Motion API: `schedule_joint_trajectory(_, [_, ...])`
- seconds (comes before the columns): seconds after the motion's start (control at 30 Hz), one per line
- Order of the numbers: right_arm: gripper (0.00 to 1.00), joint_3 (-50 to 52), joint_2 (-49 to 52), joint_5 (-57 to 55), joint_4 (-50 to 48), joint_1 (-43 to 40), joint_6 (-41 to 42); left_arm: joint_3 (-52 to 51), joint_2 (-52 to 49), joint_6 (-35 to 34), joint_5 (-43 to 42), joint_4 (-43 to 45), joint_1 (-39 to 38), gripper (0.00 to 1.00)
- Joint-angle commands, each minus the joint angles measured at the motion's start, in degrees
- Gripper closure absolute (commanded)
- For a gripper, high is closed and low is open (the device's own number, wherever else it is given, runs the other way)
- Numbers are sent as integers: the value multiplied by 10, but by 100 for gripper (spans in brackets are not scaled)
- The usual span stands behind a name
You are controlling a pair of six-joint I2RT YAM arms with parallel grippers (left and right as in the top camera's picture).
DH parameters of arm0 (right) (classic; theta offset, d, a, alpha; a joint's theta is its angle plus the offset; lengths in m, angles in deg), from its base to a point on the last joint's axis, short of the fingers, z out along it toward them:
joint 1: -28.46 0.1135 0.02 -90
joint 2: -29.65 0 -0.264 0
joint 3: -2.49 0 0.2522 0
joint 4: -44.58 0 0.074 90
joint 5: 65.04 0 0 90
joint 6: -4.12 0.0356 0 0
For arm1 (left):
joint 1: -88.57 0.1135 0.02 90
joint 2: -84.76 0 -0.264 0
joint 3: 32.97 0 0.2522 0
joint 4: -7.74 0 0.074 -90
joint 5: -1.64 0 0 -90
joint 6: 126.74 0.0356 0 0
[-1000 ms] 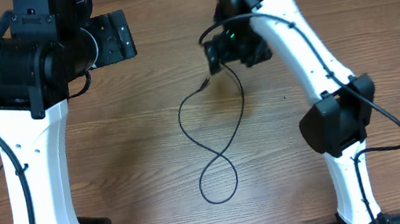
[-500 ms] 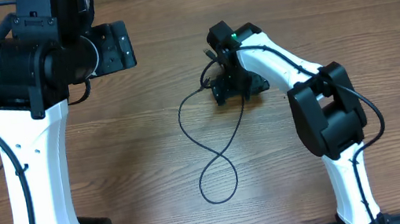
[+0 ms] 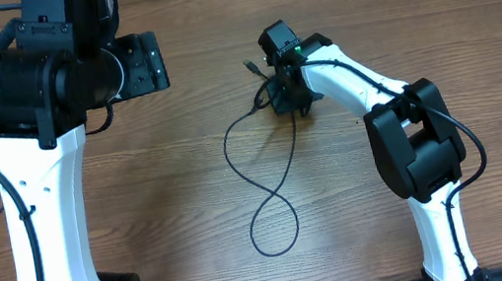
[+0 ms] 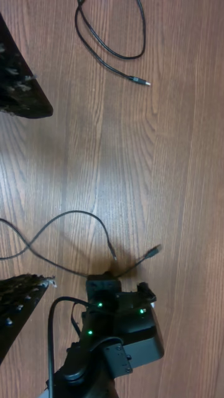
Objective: Untangle cables
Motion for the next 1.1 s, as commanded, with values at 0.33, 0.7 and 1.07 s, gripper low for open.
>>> schedule_joint_trajectory(0.33, [96, -321, -71, -222, 194, -45, -47, -2, -2, 10, 7, -11, -1, 20])
schedule_joint_trajectory(0.7, [96, -721, -87, -82, 203, -279, -64, -2, -2, 10, 7, -11, -1, 20])
schedule_joint_trajectory(1.07, [96, -759, -128, 219, 89, -597, -60, -2, -2, 11, 8, -12, -1, 20])
